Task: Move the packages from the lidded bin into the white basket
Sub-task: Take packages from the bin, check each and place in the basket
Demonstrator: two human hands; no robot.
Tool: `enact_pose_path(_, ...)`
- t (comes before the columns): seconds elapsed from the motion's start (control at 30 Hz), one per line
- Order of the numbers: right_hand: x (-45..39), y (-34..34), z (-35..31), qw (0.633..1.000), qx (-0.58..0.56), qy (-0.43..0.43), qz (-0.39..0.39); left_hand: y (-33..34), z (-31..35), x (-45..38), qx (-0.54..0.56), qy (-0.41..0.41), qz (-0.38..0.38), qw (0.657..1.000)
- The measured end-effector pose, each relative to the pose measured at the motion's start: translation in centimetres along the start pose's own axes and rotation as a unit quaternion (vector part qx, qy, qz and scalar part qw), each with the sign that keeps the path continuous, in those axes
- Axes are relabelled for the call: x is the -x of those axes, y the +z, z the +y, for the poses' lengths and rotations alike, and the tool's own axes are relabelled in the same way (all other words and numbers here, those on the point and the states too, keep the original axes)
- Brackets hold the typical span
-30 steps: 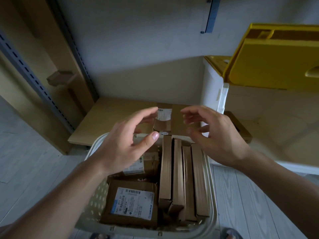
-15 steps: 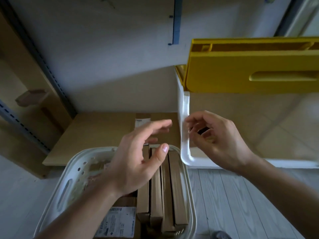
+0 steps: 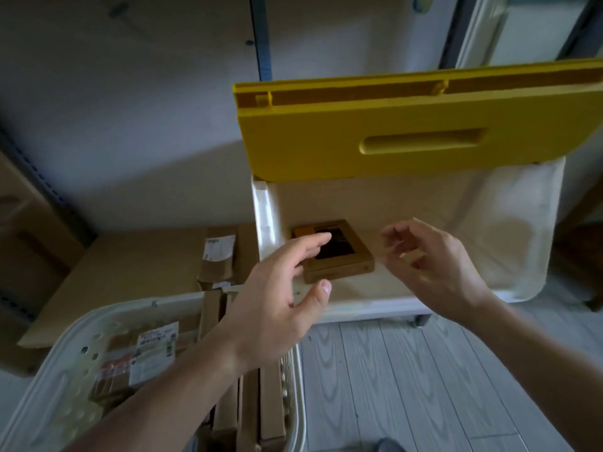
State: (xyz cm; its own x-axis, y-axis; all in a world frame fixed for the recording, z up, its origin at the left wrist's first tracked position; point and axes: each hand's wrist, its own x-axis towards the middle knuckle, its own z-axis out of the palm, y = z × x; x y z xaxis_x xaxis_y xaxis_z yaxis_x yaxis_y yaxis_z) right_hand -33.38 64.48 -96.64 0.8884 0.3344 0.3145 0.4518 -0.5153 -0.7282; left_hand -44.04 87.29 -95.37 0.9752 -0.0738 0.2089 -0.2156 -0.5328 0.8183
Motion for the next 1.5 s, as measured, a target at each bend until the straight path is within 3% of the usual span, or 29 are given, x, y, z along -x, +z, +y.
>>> enact_pose_path(0.27,-1.9,0.3,2.9,0.996,0.066,0.036,-0.046,4.5,-1.2,-5.4,-0.008,-0.155,0.023,0.988)
enact_pose_path(0.43,-4.9,2.0,4.1,0.978,0.030,0.189,-0.086,6.4,-2.4,-8.9,0.071,-0.329,0.068,0.939)
enact_pose_path(0.57,-7.8,4.5,5.4,0.947,-0.015,0.294,-0.130,7.7,-3.9,-12.2,0.073,-0.394,0.090,0.912)
enact_pose_path(0.7,-9.3,7.7,6.5,0.917,0.009,0.373,-0.144,9.3,-7.7,-14.9,0.066,-0.453,0.091,0.885)
enact_pose_path(0.93,-10.5,10.2,6.8,0.913,-0.008,0.373,-0.162,11.4,-14.1,-17.1,0.071,-0.492,0.055,0.866)
enact_pose_path(1.17,-10.4,8.4,7.1,0.883,-0.048,0.465,-0.049,10.6,-10.0,-16.2,0.136,-0.490,0.109,0.854)
enact_pose_path(1.27,-10.2,7.1,7.6,0.889,-0.075,0.452,0.009,10.1,-8.9,-15.9,0.182,-0.472,0.135,0.852)
enact_pose_path(1.5,-8.2,4.4,6.1,0.880,-0.204,0.430,0.016,7.6,-6.2,-14.2,0.289,-0.444,0.171,0.831)
